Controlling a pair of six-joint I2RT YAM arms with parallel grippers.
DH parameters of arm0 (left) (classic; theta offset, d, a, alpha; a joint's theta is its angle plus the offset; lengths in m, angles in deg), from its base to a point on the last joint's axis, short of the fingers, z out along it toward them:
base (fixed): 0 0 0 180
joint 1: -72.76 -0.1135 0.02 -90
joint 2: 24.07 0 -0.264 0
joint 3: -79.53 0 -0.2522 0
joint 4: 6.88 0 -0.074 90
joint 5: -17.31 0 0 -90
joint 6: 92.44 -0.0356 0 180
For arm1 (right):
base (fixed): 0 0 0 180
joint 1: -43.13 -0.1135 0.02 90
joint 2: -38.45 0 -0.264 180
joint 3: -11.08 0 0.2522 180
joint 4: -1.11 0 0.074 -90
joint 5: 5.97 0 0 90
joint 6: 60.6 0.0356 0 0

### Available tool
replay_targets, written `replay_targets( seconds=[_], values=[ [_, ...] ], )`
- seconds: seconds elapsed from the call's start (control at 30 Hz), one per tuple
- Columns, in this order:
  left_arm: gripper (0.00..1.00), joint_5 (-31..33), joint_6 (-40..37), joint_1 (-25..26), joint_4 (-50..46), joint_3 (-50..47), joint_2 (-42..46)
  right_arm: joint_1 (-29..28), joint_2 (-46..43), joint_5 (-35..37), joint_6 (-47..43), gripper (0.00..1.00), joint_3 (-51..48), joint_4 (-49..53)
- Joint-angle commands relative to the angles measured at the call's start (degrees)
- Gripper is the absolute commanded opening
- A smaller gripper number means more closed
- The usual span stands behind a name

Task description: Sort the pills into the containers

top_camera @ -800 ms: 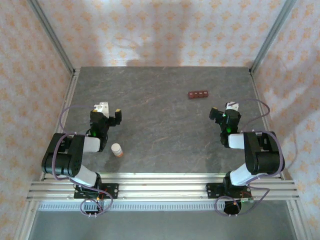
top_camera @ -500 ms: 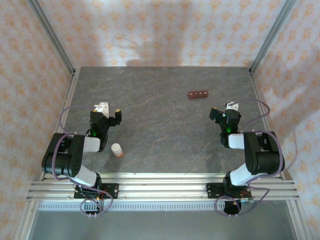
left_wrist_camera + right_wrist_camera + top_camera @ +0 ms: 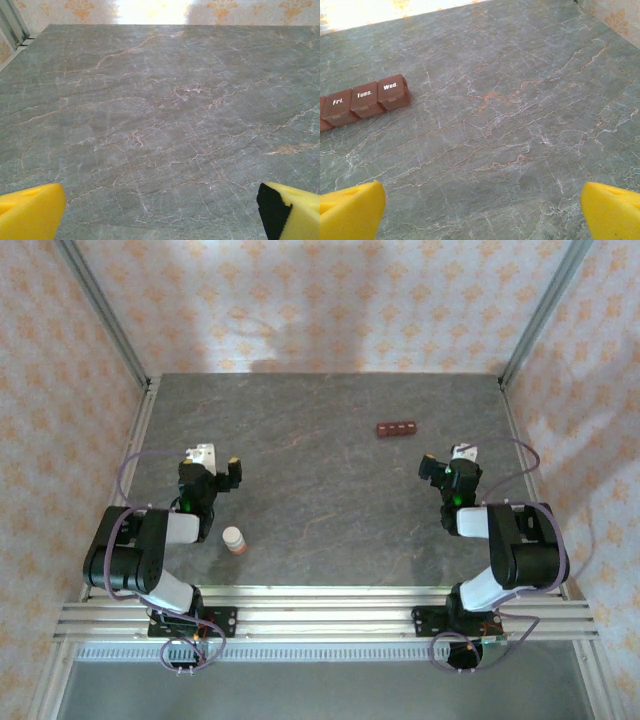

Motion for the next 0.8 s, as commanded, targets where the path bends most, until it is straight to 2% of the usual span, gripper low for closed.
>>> replay_targets(
  seconds=[0.0,0.1,0.17,0.3,0.4,0.53,0.63,0.77],
  values=[
    [1.00,-3.28,0.19,-0.95,1.45,0.20,-0.45,0.25,-0.55,0.21,-0.94,1.00,0.47,0.06],
    [1.00,-4.22,-0.27,-1.01,1.89,-0.81,0.87,0.22,-0.94,0.50,-0.72,1.00,-0.01,-0.71],
    [1.00,-2.73,0.40,-1.02,0.49,-0.93,3.03,0.25,-4.00,1.35,-0.47,1.00,0.91,3.40],
    [1.00,-0.42,1.26,-1.02,-6.03,-0.15,9.43,0.27,-11.56,4.99,2.76,1.00,7.12,20.38],
    [1.00,2.29,2.19,-1.02,-11.83,1.39,13.96,0.29,-12.17,5.77,9.14,1.00,15.07,32.88],
    [1.00,3.94,3.51,-1.03,-23.92,7.09,19.56,0.97,-8.40,7.78,23.35,1.00,26.85,49.06],
    [1.00,2.13,5.93,-0.93,-35.58,14.49,20.93,0.93,-2.70,1.63,25.35,1.00,35.47,54.31],
    [0.98,-1.54,10.63,-0.18,-45.30,22.96,19.37,0.95,7.94,-6.18,24.40,1.00,49.72,62.33]
  ],
)
